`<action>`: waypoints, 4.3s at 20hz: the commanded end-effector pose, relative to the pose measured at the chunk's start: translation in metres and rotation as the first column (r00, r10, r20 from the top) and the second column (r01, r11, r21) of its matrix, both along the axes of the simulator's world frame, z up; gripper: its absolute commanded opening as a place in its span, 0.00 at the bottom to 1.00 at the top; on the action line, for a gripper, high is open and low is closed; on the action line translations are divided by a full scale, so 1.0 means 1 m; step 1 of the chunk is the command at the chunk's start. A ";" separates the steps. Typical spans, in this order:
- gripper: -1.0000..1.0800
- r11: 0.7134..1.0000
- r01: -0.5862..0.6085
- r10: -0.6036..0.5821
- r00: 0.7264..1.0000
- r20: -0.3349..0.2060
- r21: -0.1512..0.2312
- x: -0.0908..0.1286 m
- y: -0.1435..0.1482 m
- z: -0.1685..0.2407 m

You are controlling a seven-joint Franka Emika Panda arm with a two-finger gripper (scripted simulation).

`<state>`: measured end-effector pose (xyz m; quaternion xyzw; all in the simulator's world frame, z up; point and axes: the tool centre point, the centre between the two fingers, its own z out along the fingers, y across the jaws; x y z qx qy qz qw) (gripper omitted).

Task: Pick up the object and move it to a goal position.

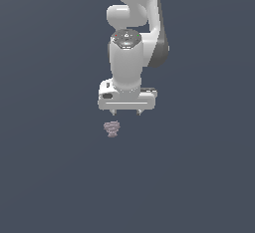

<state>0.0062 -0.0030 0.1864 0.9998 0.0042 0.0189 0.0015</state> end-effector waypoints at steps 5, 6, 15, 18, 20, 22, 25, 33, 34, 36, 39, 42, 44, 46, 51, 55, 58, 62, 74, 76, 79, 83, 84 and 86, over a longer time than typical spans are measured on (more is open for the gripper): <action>0.96 1.000 0.007 -0.007 1.000 0.019 0.005 0.005 -0.003 0.008; 0.96 1.000 0.010 -0.010 1.000 0.030 0.007 0.008 -0.004 0.012; 0.96 1.000 0.025 -0.026 0.998 0.057 0.015 0.015 -0.008 0.024; 0.96 0.999 0.044 -0.045 0.997 0.056 0.017 0.015 -0.009 0.022; 0.96 0.998 0.064 -0.065 0.996 0.054 0.020 0.015 -0.010 0.021; 0.96 0.996 0.089 -0.090 0.995 0.051 0.022 0.015 -0.011 0.019; 0.96 0.990 0.136 -0.137 0.990 0.046 0.027 0.014 -0.013 0.015; 0.96 0.948 0.317 -0.318 0.948 0.026 0.040 0.013 -0.020 0.000; 0.96 0.938 0.345 -0.346 0.938 0.023 0.041 0.013 -0.021 -0.002; 0.96 0.915 0.401 -0.402 0.916 0.016 0.044 0.013 -0.024 -0.007; 0.96 0.875 0.482 -0.482 0.876 0.006 0.046 0.012 -0.028 -0.014; 0.96 0.828 0.558 -0.559 0.829 -0.003 0.046 0.011 -0.032 -0.021; 0.96 0.793 0.607 -0.607 0.794 -0.009 0.045 0.010 -0.034 -0.026; 0.96 0.755 0.654 -0.654 0.756 -0.015 0.044 0.010 -0.037 -0.030; 0.96 0.649 0.760 -0.759 0.650 -0.026 0.038 0.008 -0.043 -0.042; 0.96 0.554 0.832 -0.831 0.555 -0.034 0.032 0.006 -0.049 -0.051; 0.96 0.477 0.879 -0.878 0.478 -0.037 0.027 0.005 -0.053 -0.057; 0.96 0.370 0.929 -0.928 0.371 -0.040 0.019 0.003 -0.059 -0.065; 0.96 0.160 0.987 -0.986 0.160 -0.039 0.005 0.000 -0.069 -0.080; 0.96 0.145 0.989 -0.989 0.145 -0.038 0.004 -0.001 -0.070 -0.082; 0.96 0.134 0.991 -0.990 0.134 -0.038 0.003 -0.001 -0.071 -0.082; 0.96 0.138 0.990 -0.990 0.138 -0.038 0.003 -0.001 -0.071 -0.084; 0.96 0.138 0.990 -0.990 0.138 -0.038 0.003 -0.001 -0.070 -0.086; 0.96 0.137 0.991 -0.990 0.137 -0.038 0.003 -0.001 -0.071 -0.092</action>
